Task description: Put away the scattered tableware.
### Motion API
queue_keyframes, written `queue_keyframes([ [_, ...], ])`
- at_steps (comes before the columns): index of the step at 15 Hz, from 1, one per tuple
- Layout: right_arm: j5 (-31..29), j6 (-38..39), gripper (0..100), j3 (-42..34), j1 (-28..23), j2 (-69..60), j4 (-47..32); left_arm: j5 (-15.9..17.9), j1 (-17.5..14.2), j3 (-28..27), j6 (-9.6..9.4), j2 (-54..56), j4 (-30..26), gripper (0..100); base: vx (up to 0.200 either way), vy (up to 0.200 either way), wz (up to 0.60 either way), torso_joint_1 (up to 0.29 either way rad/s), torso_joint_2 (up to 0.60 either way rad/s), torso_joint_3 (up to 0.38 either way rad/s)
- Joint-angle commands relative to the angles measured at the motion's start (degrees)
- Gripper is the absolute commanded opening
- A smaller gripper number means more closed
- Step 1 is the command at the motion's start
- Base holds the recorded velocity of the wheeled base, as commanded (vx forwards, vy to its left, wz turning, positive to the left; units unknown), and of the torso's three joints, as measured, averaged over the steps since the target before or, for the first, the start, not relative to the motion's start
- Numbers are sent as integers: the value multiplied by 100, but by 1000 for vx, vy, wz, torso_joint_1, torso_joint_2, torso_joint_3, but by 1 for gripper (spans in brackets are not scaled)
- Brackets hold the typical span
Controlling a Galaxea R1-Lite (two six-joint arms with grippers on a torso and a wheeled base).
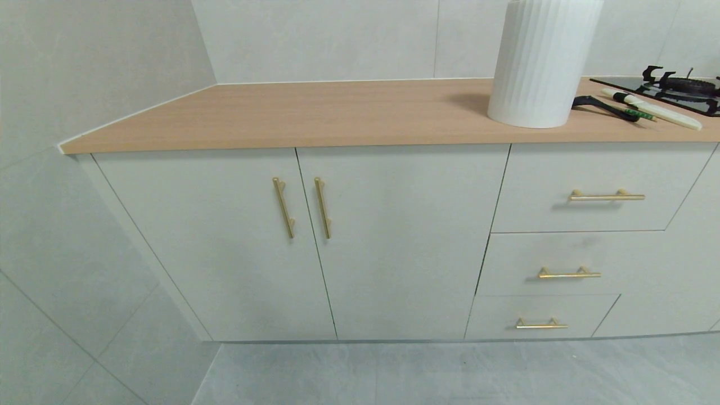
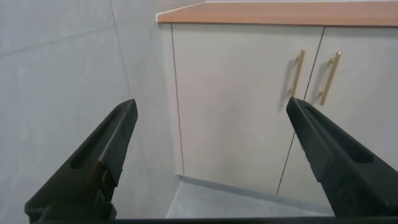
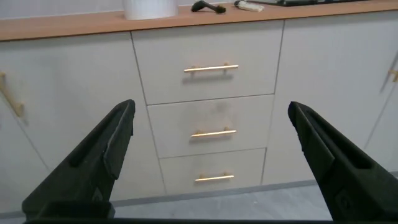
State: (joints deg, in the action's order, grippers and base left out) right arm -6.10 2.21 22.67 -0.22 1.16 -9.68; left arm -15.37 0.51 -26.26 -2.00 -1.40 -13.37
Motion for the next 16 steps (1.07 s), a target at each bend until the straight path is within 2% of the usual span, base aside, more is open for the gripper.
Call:
queue_keyframes([
  [1, -23, 17, 100, -641, -13, -116, 36, -10, -16, 534, 33, 140, 89, 100, 0, 0, 0, 0, 0, 0],
  [2, -23, 8, 100, -738, -4, -116, 54, -10, -16, 648, 33, 140, 133, 100, 0, 0, 0, 0, 0, 0],
  [3, -23, -62, 100, -1380, -13, -116, 590, -10, -16, 1343, 33, 140, 687, 100, 0, 0, 0, 0, 0, 0],
  [5, -6, -458, 100, -2232, -4, -116, 1812, -1, -25, 2230, -11, 140, 1575, 100, 0, 0, 0, 0, 0, 0],
  [6, 38, -476, 100, -2267, -4, -116, 1856, 43, -16, 2494, -2, 140, 1786, 100, 0, 0, 0, 0, 0, 0],
  [7, 56, -458, 100, -2267, -13, -116, 1777, 78, -16, 2591, -2, 140, 1829, 100, 0, 0, 0, 0, 0, 0],
  [9, 73, -458, 100, -2267, -4, -116, 1293, 535, -16, 2626, 15, 140, 1636, 100, 0, 0, 0, 0, 0, 0],
  [12, 100, -326, 100, -2267, -4, -116, 1267, 1027, -16, 2626, 51, 140, 1522, 100, 0, 0, 0, 0, 0, 0],
  [13, 240, -221, 100, -2267, -4, -107, 1082, 1265, -16, 2626, 42, 140, 1293, 100, 0, 0, 0, 0, 0, 0],
  [15, 346, -185, 100, -2267, -4, -116, 1003, 1300, -16, 2626, 59, 140, 1302, 100, 0, 0, 0, 0, 0, 0],
  [16, 355, -159, 100, -2267, -4, -116, 1012, 1300, -16, 2626, 191, 140, 1311, 100, 0, 0, 0, 0, 0, 0],
])
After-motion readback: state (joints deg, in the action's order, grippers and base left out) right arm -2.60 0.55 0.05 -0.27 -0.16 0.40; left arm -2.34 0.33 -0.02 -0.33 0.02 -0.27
